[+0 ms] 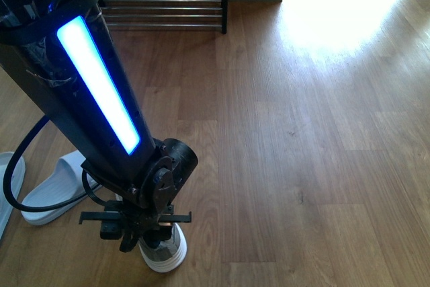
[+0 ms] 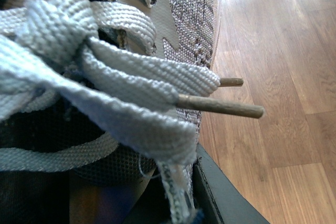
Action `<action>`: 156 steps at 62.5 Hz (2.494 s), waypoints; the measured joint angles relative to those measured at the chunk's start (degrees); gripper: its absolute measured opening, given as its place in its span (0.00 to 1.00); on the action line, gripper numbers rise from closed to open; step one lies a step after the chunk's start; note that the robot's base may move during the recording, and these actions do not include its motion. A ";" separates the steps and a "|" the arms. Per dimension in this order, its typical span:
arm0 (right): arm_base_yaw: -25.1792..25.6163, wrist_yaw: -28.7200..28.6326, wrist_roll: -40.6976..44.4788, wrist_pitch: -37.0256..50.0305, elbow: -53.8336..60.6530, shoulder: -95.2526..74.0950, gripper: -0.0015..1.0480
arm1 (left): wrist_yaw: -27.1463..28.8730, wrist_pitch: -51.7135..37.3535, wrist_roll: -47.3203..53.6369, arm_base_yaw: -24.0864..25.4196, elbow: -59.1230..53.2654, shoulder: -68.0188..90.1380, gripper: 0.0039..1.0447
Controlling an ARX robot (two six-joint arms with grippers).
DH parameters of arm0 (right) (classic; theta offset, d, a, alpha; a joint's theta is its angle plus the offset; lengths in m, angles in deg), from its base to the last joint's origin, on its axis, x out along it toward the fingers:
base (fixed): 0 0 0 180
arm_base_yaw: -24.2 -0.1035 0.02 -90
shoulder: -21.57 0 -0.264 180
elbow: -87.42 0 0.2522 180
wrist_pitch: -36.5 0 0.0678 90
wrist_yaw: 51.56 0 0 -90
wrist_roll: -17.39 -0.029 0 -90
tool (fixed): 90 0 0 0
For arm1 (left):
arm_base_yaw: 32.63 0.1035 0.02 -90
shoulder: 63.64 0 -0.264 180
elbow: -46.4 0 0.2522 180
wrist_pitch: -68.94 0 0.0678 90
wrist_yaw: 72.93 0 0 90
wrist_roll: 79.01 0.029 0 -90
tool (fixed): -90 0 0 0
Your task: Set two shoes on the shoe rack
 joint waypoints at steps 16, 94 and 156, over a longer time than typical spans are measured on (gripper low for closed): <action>0.00 0.00 0.02 0.00 0.02 0.00 0.03 | 0.00 -1.38 1.66 -0.04 -1.09 -0.11 0.01; 0.00 0.00 0.00 0.00 0.02 0.00 0.03 | 7.96 -18.27 21.77 6.03 -41.77 -76.19 0.01; 0.00 -0.02 0.00 0.00 0.02 0.00 0.03 | 8.76 -15.28 20.37 13.44 -52.87 -101.20 0.01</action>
